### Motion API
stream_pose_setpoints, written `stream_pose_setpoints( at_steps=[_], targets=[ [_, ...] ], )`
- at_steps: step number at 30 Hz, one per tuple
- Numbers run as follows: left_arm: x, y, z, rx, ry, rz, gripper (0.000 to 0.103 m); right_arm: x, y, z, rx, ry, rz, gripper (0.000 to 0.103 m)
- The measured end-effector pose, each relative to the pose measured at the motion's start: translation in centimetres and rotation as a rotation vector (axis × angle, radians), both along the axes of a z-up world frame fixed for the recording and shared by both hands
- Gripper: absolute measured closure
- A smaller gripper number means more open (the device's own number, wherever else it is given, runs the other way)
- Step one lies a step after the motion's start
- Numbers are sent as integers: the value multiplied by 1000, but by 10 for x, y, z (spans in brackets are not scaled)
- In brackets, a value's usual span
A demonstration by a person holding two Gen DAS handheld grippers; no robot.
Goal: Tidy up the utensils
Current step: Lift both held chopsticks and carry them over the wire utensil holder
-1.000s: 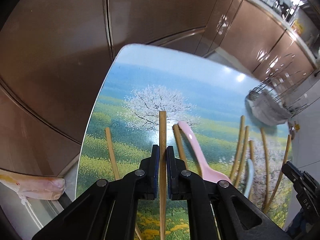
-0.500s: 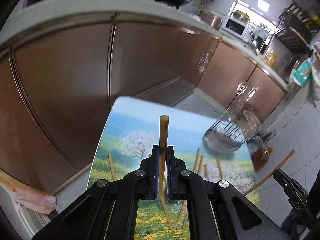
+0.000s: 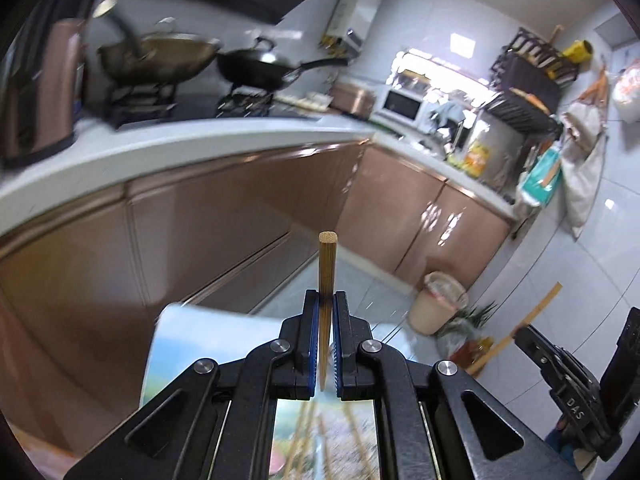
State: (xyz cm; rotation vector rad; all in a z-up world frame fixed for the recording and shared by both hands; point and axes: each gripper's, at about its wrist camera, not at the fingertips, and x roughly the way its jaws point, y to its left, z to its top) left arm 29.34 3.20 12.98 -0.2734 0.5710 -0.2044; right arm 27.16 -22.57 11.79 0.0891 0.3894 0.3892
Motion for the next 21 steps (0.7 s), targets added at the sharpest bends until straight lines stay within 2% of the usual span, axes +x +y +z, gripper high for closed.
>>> stream_pose_setpoints(
  at_steps=[4,8,14,21],
  targets=[
    [30,-27,6,-25,-24,-42,97,28,-12,13,0,-34,-46,97],
    [63,-57,-7,-30,-21,-76,97,59,-23,5,-13,-52,-84,97],
    [104,-94,-58,-6,15,-98,97,101,-35,-44,-28,-48,-117,97],
    [140,-115,-129,44,87,-100,97,137,-44,-125,-39,43,-136,97]
  ],
)
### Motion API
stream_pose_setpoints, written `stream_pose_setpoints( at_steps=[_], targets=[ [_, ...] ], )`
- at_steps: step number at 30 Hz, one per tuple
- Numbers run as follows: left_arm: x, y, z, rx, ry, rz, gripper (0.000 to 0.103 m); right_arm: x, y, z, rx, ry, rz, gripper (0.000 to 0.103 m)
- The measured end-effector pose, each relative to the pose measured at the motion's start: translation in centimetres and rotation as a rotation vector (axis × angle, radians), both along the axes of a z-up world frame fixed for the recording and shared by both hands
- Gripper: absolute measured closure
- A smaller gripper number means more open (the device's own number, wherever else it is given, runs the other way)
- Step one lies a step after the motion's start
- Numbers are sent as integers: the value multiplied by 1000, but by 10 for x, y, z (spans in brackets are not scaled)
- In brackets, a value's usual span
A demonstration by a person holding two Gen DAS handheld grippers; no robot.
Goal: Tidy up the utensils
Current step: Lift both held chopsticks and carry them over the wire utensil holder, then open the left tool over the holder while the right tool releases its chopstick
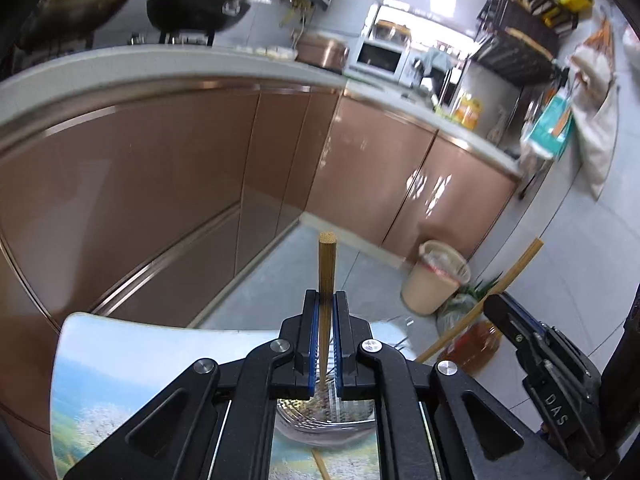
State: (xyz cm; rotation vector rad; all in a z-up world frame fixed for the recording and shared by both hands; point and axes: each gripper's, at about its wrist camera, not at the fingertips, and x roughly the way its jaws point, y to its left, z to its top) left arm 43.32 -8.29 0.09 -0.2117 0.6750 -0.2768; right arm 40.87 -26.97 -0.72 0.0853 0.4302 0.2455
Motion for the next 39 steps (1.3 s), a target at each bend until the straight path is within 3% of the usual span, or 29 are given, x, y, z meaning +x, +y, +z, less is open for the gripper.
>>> stream_pose_setpoints(
  at_steps=[7,18,20,22,24,26,39],
  targets=[
    [2,-5,-21,74,-35,16,97,12,-7,-43,14,55,-3,97],
    [-9,5,-21,80,-31,25,96,-2,-19,-44,33,74,-20,95],
    [-12,9,-20,84,-27,33,88,-3,-23,-41,39,77,-28,95],
    [-13,10,-20,88,-25,43,60,-6,-26,-38,37,81,-37,91],
    [-19,16,-17,89,-36,60,53,-12,-28,-35,41,80,-42,83],
    [-23,20,-12,90,-42,60,53,-17,-31,-30,44,77,-47,76],
    [-91,70,37,107,-92,117,53,-89,-33,20,44,30,-28,75]
  ],
)
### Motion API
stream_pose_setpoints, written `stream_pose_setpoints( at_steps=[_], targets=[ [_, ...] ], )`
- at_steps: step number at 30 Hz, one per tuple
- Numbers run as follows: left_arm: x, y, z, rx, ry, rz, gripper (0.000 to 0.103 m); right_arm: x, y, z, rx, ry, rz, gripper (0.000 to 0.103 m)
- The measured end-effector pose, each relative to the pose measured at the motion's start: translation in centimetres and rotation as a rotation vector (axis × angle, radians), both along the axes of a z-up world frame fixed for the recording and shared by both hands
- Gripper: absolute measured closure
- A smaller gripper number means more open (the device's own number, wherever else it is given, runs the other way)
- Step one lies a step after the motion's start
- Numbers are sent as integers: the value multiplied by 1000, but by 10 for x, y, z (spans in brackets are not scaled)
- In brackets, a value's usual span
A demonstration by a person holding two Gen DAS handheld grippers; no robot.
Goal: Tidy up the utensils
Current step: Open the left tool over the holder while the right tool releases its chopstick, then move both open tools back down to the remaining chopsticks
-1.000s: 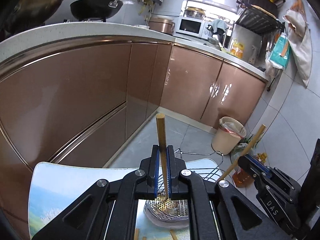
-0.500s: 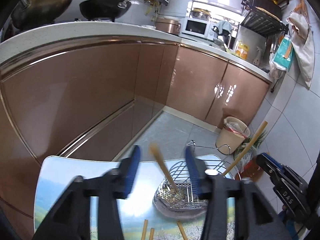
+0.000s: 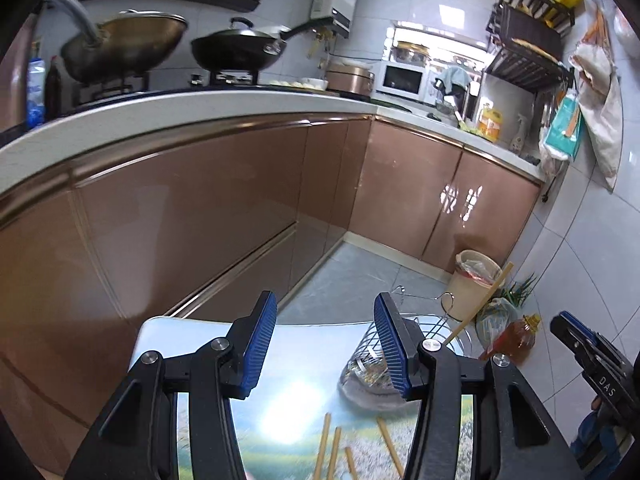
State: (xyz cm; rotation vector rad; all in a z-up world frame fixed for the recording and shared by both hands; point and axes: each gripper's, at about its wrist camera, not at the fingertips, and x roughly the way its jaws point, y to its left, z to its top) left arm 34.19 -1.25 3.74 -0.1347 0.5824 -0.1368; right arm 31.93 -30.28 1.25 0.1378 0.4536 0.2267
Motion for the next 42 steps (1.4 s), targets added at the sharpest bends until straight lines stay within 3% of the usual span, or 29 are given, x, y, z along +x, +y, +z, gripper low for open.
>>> stream_pose_setpoints(
  at_steps=[10,20,26,35,42],
  targets=[
    [-69,57,21,34,55,79,53,-69,11,37,-11,-23,44,75],
    [-126,73,-3,65,187,-11,53,-120,30,48,-62,34,82,75],
    [-112,58,-42,89,284,-93,53,-104,39,6,-116,159,130,76],
    [-28,22,-139,62,518,-226,66,-41,41,-101,-157,407,187,76],
    [22,3,-184,27,638,-306,66,-8,52,-147,-170,501,240,76]
  ],
)
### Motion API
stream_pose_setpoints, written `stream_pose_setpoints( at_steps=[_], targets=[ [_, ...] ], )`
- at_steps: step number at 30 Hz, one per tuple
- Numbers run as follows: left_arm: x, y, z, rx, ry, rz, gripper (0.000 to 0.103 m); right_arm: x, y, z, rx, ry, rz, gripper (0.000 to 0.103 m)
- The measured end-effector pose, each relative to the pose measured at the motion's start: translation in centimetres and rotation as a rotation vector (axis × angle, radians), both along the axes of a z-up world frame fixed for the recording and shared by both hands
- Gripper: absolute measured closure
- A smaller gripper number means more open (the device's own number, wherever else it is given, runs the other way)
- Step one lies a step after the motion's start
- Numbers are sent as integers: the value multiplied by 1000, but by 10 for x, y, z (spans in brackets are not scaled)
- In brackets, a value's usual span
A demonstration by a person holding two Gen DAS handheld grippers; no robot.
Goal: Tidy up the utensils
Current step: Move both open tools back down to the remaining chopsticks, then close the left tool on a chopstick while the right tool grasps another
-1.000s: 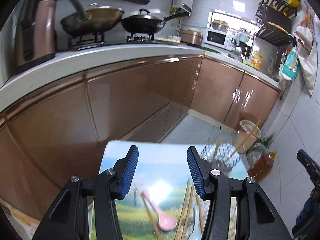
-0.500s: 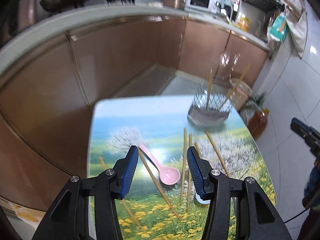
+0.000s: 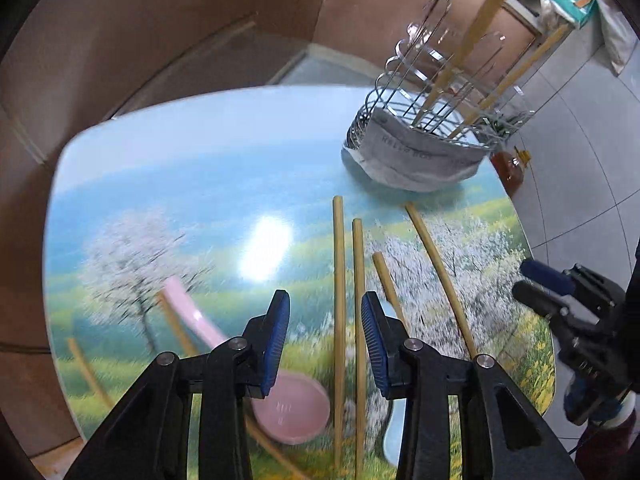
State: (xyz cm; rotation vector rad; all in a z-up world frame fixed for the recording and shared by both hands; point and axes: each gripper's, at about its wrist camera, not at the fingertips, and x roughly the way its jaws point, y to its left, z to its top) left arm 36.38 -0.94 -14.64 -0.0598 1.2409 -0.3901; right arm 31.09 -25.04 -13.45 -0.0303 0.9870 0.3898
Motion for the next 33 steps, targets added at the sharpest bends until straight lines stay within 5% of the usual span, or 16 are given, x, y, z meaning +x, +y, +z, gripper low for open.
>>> stream_pose_setpoints(
  at_steps=[11,33],
  targets=[
    [30,-27,-29,36,59,-62,73,31,19,-35,-36,76,32,76],
    [36,-50,-56,93,66,-85,80,58,41,-59,-88,128,36,76]
  ],
)
